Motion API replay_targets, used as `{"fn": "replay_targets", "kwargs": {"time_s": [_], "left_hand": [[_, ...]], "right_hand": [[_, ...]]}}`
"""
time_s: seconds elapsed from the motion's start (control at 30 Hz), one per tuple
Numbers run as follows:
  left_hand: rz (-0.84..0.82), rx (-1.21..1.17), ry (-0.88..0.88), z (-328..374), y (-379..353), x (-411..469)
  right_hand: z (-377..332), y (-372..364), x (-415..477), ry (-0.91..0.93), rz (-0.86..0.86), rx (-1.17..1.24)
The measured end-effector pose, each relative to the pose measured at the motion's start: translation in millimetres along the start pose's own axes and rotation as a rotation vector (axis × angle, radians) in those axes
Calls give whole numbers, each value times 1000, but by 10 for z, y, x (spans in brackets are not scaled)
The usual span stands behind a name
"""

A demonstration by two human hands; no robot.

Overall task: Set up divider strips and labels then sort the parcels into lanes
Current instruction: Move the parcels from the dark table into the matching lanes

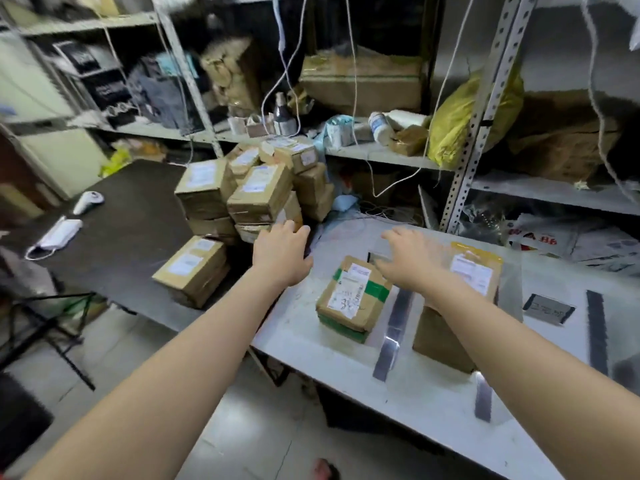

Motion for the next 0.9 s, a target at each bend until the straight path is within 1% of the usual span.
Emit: {"fn": "replay_targets", "kwargs": {"time_s": [0.1, 0.3, 0.4, 0.5, 0.57, 0.67, 0.77, 0.9], "left_hand": [[-14, 42, 78, -534, -32, -154], [-94, 14, 204, -1671, -423, -324], [-134, -15, 226, -2286, -767, -335], [-177, -59, 253, -2913, -1144, -267], [-224, -165, 290, -3282, -1425, -230], [-313, -394, 351, -3707, -1857, -170], [-381, -598, 384, -3965, -2256, -82], [-428, -991, 465, -4020, -2556, -15]], "right_hand": [[-503, -54, 194, 104, -10, -7], [-1569, -274, 535, 214, -37, 2], [-2105, -503, 761, 219, -69, 28], [-2631, -794, 1017, 137, -121, 105], [-2978, -1036, 1150, 69, -174, 215], [-3418, -1387, 1278, -54, -281, 388], [-3769, -1720, 1342, -248, -325, 615], [-4087, -2078, 1404, -315, -351, 628]]}}
Point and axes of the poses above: each hand's wrist, its own x-axis towards the middle knuckle, its own y-axis out of the back of the hand, z = x × y, the point moved 3 cm from there along x, towards the middle knuckle, and after that the axes turned 1 degree about z, right-handed, at the moved point
